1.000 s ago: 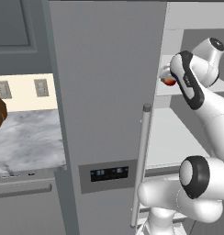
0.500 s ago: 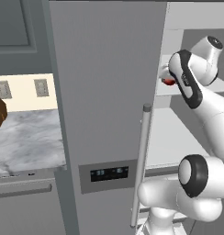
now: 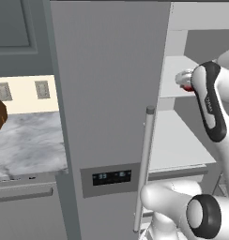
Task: Pick the peach and pear from the fridge and place them inside the tupperware on the counter.
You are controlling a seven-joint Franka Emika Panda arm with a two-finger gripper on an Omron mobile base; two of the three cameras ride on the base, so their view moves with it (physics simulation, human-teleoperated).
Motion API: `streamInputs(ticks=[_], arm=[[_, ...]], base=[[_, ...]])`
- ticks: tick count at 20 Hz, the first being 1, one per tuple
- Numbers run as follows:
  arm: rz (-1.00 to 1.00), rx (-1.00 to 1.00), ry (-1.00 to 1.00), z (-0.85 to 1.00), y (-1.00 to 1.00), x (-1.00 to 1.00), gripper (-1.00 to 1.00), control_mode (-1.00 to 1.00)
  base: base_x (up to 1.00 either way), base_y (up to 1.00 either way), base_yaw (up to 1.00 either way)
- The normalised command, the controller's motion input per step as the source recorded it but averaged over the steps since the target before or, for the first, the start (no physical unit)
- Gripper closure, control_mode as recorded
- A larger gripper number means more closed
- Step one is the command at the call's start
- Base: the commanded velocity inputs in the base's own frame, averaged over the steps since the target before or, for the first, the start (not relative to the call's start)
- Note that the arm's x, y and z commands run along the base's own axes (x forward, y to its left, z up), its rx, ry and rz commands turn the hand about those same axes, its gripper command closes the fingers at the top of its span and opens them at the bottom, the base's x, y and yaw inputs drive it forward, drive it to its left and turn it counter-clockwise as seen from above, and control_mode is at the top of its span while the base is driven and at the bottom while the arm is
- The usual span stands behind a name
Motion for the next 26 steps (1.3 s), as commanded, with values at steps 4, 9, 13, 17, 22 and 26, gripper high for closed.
streamInputs(ticks=[4, 9, 13, 17, 22, 26], arm=[[-0.16, 0.01, 0.02, 0.30, 0.00, -0.91, 1.00, -1.00], [0.00, 0.01, 0.23, 0.34, 0.14, -0.81, 1.00, -1.00], [0.00, 0.00, 0.11, 0.09, 0.31, -0.72, 1.00, -1.00], [0.00, 0.00, 0.00, -0.02, 0.29, -0.77, 1.00, -1.00], [0.00, 0.00, 0.00, -0.05, 0.43, -0.57, 1.00, 1.00], [0.00, 0.00, 0.00, 0.00, 0.00, 0.00, 1.00, 1.00]], base=[[0.00, 0.00, 0.00], [0.00, 0.00, 0.00], [0.00, 0.00, 0.00], [0.00, 0.00, 0.00], [-0.14, 0.16, 0.00], [-0.54, 0.99, 0.01]])
